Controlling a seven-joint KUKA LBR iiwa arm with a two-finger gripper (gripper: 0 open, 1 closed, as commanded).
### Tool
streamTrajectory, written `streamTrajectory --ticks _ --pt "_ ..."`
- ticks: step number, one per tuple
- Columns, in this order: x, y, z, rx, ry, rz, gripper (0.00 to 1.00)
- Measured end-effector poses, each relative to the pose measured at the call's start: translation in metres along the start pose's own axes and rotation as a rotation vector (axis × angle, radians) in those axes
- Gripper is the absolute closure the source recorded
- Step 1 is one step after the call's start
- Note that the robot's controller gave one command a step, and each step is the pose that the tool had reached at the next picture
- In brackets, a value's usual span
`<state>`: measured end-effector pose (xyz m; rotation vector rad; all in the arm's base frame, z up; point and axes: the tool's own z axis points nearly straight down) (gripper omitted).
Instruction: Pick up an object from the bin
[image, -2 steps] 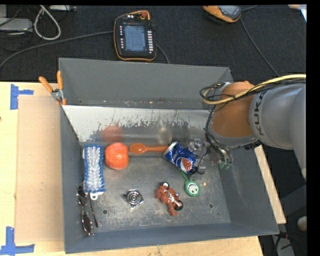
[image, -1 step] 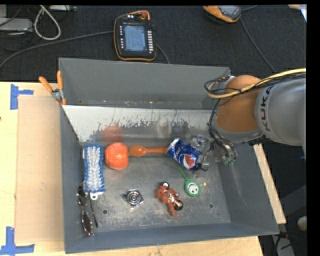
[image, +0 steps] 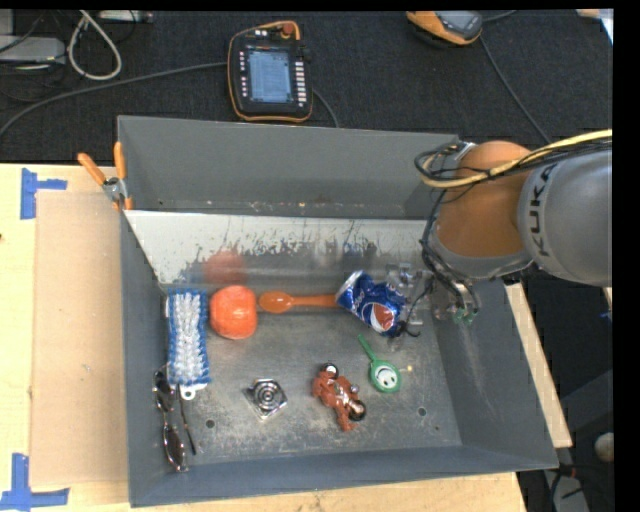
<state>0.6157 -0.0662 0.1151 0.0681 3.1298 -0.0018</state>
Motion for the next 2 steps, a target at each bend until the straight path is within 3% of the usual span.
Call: streamTrajectory --ticks 2 --pt "-0.001 0.000 -0.032 0.000 -0.001 -0.002 1.00"
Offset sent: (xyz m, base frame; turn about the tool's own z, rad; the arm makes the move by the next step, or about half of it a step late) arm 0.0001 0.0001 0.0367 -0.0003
